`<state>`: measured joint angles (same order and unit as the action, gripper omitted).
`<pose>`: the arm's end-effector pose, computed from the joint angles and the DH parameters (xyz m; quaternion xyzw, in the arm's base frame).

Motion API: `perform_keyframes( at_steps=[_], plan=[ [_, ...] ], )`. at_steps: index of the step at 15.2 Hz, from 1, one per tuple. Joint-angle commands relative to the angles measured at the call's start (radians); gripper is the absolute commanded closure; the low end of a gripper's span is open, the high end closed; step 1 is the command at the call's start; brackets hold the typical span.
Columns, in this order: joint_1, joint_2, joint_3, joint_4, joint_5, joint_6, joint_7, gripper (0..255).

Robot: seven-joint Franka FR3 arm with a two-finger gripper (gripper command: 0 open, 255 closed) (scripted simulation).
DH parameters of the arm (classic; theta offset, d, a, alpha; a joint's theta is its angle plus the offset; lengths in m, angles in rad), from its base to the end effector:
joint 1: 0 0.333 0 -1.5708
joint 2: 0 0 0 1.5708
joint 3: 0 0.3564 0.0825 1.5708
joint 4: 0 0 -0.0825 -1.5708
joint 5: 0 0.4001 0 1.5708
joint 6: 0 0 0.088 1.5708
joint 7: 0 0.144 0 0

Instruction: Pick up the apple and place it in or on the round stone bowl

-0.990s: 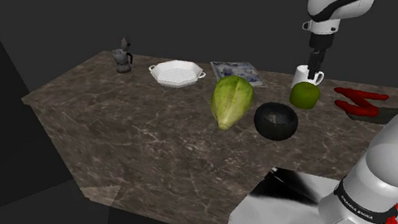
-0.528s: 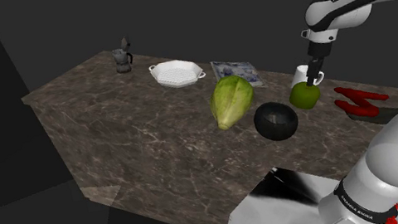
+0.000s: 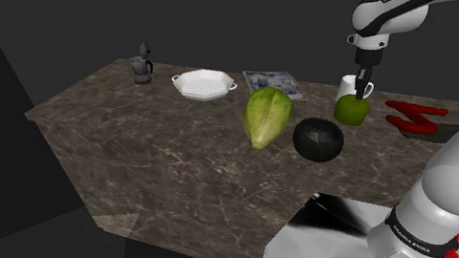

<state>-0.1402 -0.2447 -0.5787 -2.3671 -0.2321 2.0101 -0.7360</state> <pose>0.3262 -0.3155 0.3877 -0.9939 -0.0772 0.0763 0.0207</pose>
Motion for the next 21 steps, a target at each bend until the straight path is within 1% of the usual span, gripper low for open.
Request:
perform_keyframes(
  at_steps=[1, 7, 21],
  plan=[
    [0.000, 0.000, 0.000, 0.000, 0.000, 0.000, 0.000, 255],
    [0.000, 0.000, 0.000, 0.000, 0.000, 0.000, 0.000, 255],
    [0.000, -0.075, 0.036, 0.130, -0.008, -0.200, 0.007, 255]
  ],
)
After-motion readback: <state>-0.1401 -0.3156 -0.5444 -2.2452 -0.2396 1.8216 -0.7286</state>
